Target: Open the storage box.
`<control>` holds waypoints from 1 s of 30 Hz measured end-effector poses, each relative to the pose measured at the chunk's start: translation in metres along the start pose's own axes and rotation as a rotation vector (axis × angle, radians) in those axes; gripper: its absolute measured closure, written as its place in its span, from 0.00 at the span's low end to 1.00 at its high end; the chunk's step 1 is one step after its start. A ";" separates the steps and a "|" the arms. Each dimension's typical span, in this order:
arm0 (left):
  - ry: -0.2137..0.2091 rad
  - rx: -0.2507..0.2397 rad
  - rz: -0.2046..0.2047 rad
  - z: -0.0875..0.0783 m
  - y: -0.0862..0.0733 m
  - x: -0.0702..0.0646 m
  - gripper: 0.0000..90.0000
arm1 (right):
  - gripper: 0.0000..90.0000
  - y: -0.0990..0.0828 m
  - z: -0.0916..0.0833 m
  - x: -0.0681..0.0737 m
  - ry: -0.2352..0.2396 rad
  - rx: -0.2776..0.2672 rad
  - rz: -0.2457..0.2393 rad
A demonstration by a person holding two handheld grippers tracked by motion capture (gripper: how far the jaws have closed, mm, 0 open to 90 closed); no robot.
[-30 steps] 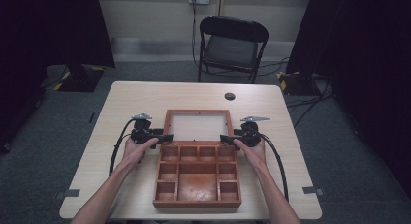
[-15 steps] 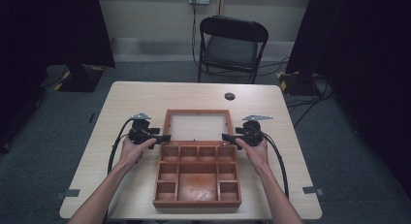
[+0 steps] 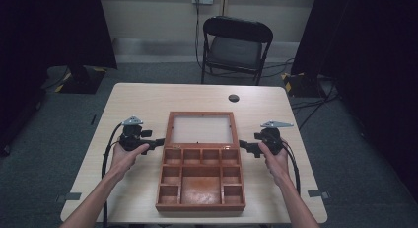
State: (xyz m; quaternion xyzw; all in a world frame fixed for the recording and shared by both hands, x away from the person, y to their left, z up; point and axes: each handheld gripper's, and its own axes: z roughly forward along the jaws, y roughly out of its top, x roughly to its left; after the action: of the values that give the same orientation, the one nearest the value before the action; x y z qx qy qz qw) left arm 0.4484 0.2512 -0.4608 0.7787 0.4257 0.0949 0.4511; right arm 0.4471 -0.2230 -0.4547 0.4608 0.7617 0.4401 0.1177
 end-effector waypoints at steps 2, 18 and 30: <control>0.012 -0.001 -0.013 -0.005 -0.002 0.001 0.23 | 0.16 -0.004 -0.006 -0.002 -0.011 0.004 0.005; 0.115 0.115 0.004 -0.041 -0.047 0.012 0.19 | 0.16 -0.042 -0.046 -0.007 -0.193 0.122 -0.052; 0.250 0.105 0.106 -0.031 -0.070 0.014 0.14 | 0.12 -0.075 -0.042 -0.023 -0.312 0.156 -0.042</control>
State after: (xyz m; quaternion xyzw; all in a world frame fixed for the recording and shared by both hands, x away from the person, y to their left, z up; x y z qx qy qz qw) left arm 0.4001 0.2973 -0.5015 0.8046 0.4413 0.1925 0.3477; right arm 0.3896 -0.2793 -0.4937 0.5152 0.7754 0.3004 0.2074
